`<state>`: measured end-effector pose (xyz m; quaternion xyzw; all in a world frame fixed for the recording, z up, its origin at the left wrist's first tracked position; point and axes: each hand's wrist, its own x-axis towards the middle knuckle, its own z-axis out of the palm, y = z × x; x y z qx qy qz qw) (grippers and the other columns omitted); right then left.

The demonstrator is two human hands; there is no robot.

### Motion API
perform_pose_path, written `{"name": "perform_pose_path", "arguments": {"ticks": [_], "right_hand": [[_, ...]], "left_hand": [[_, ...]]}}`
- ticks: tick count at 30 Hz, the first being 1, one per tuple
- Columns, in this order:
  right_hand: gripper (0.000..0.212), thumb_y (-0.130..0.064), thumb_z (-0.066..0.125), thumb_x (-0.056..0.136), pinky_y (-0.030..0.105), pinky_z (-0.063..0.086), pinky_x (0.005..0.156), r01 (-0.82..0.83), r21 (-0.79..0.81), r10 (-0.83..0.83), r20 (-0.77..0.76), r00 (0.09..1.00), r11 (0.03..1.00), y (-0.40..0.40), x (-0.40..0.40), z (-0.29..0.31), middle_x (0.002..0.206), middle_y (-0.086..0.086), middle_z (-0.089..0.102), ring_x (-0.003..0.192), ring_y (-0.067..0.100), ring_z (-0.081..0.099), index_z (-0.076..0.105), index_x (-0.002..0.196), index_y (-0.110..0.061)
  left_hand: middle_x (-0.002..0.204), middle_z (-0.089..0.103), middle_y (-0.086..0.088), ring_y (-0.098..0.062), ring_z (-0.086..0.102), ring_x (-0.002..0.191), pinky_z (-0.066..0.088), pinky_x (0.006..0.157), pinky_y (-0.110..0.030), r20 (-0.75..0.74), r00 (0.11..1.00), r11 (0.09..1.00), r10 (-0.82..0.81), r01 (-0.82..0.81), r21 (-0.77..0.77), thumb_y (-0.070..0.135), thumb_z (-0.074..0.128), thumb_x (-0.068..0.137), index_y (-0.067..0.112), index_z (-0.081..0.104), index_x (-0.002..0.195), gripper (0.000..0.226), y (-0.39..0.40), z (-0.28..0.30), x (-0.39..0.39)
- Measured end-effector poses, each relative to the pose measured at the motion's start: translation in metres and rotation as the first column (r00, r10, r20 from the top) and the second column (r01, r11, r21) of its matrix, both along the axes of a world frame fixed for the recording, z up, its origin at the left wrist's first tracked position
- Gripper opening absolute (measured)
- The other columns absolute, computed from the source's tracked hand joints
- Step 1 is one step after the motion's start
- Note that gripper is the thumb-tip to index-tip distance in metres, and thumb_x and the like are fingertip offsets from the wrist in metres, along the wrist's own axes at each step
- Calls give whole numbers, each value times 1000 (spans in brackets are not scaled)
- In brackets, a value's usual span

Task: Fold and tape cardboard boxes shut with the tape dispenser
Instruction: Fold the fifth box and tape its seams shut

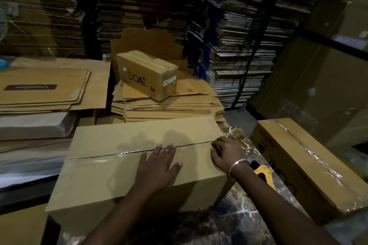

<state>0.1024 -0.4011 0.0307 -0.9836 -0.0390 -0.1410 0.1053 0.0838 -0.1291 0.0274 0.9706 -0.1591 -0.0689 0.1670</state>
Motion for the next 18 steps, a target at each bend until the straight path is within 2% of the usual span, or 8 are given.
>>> {"name": "perform_pose_path", "arguments": {"ticks": [4, 6, 8, 9, 10, 12, 16, 18], "right_hand": [[30, -42, 57, 80, 31, 47, 57, 30, 13, -31, 35, 999, 999, 0, 3, -2, 72, -5, 60, 70, 20, 59, 73, 70, -19], [27, -38, 57, 80, 31, 45, 55, 15, 53, -18, 53, 998, 998, 0, 2, -1, 71, -4, 58, 67, 21, 57, 71, 68, -18], [25, -35, 58, 82, 32, 48, 60, -6, 72, 2, 59, 998, 997, -2, 0, -3, 80, -1, 62, 74, 23, 60, 74, 80, -17], [26, -34, 59, 83, 34, 52, 66, -11, 75, 7, 59, 998, 997, -2, -1, -3, 92, 1, 67, 82, 25, 63, 76, 91, -16], [30, -33, 62, 85, 35, 56, 76, -3, 79, -1, 47, 999, 997, -2, -1, -3, 107, 4, 71, 94, 26, 66, 77, 105, -16], [42, -37, 61, 87, 35, 52, 95, 13, 79, -9, -41, 999, 997, -1, 0, 0, 129, 5, 68, 117, 23, 64, 72, 123, -18], [45, -41, 54, 95, 31, 43, 108, 9, 13, -7, -161, 987, 1000, 2, 2, 7, 143, -3, 58, 135, 14, 51, 63, 136, -23], [44, -42, 52, 97, 33, 45, 107, 8, -18, -11, -173, 985, 1000, 3, 1, 9, 145, -2, 57, 136, 16, 50, 62, 137, -24]], "left_hand": [[165, 2, 21, -9, -4, 154, 1, 121, -50, -17, 1000, 1000, 11, -11, 13, 67, 21, 99, 39, 7, 159, 68, -1, 2, 2], [165, 1, 22, -8, -5, 153, -2, 121, -53, -12, 1000, 1000, 17, -17, 17, 68, 20, 99, 39, 7, 159, 68, -1, 3, 1], [165, 1, 22, -8, -5, 153, -4, 120, -55, -1, 1000, 1000, 20, -20, 17, 67, 19, 99, 39, 6, 159, 68, -1, 3, -1], [165, 0, 21, -9, -5, 153, -3, 121, -54, 4, 1000, 1000, 17, -17, 18, 67, 19, 99, 38, 6, 159, 68, 0, 4, -2], [165, 0, 20, -9, -5, 153, -2, 121, -53, 7, 1000, 1000, 14, -14, 19, 67, 19, 100, 37, 5, 159, 68, 1, 4, -4], [166, 0, 18, -8, -3, 153, 1, 122, -48, 9, 1000, 1000, 20, -21, 16, 66, 20, 100, 35, 4, 160, 69, 5, 3, -5], [167, -2, 15, -8, -2, 154, 4, 122, -45, 19, 996, 995, 91, -91, 38, 69, 19, 98, 33, 2, 160, 74, 25, 2, -12], [166, -3, 16, -9, -2, 154, 3, 122, -48, 32, 990, 989, 136, -138, 56, 71, 16, 97, 34, 2, 160, 75, 40, 0, -15]]}}
